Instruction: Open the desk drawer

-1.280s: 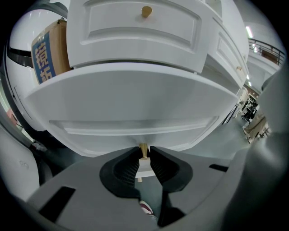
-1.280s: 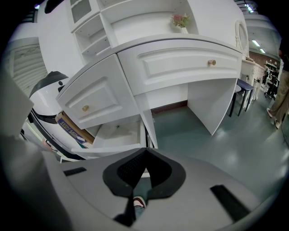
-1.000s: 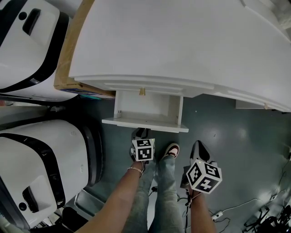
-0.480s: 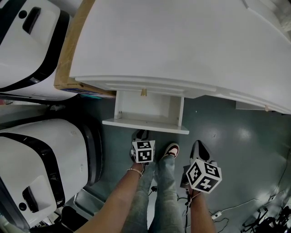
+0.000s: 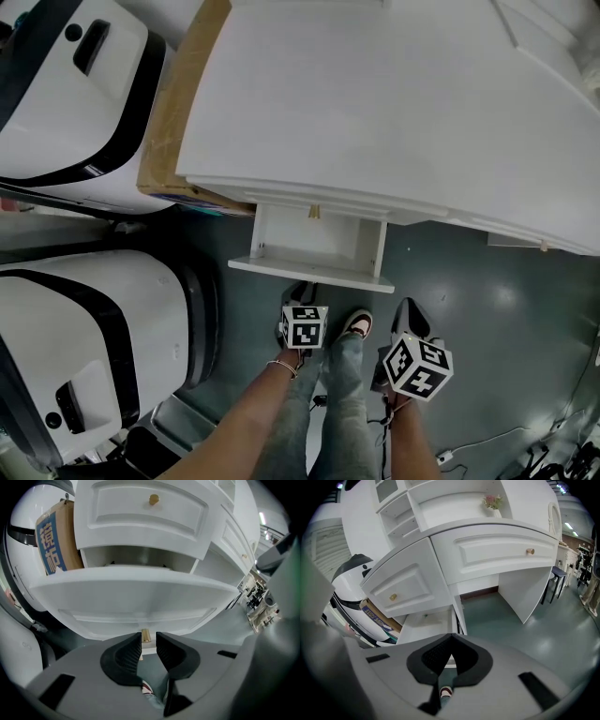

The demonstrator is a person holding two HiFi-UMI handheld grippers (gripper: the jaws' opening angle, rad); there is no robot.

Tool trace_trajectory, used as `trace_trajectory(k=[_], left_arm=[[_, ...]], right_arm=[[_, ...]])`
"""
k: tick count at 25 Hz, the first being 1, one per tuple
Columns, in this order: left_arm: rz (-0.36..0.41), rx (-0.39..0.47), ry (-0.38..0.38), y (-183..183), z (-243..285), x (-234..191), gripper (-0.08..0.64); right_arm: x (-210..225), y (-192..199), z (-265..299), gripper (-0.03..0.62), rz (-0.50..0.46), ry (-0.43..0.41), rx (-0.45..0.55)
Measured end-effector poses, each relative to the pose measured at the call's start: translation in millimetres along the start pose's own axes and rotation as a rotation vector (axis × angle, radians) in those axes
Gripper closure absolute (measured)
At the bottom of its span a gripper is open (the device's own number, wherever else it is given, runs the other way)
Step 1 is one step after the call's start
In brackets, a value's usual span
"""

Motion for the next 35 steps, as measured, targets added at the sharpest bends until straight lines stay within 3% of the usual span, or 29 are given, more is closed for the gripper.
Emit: trace_trajectory(k=[4,12,18,28,35], left_arm=[[0.025,-0.002,0.01,-5.1,-25.7,4.8,0.462],[0.053,0.017,0.041,-51.5,-73.3,6.6,0.457],[0.074,0.078,0.053,-85.6,-106.5,8.2,0.457],[0.041,0.178,0.032,-140.4,-153.7,5.2,0.457],[0.048,0.212,0.011,-167.8,-162.2,2.6,0.456]], right_arm=[[-12.8,-15.3,-11.1,0.584,-0.011,-0.013,0.013],[-31.1,-47.8,-42.7,0.584,-0.039,-0.011,0.045],[-43.4,-62.1,-68.4,0.584,-0.053,-0.004,0.059],[-62.5,-84.2,-104.5,0.584,-0.064,0.002,0.079],[-69.8,-98.5,-113.9,0.584,-0.065,0.004,0.103]])
Point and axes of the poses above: the fingertips, and each gripper's own axes: z forward along the fingers, x to its right, y out of its underside, the point moved 8 cm from there along -z, backward along the fingers, and after that the axes turned 2 degrees about -x, right-handed, at the moved point
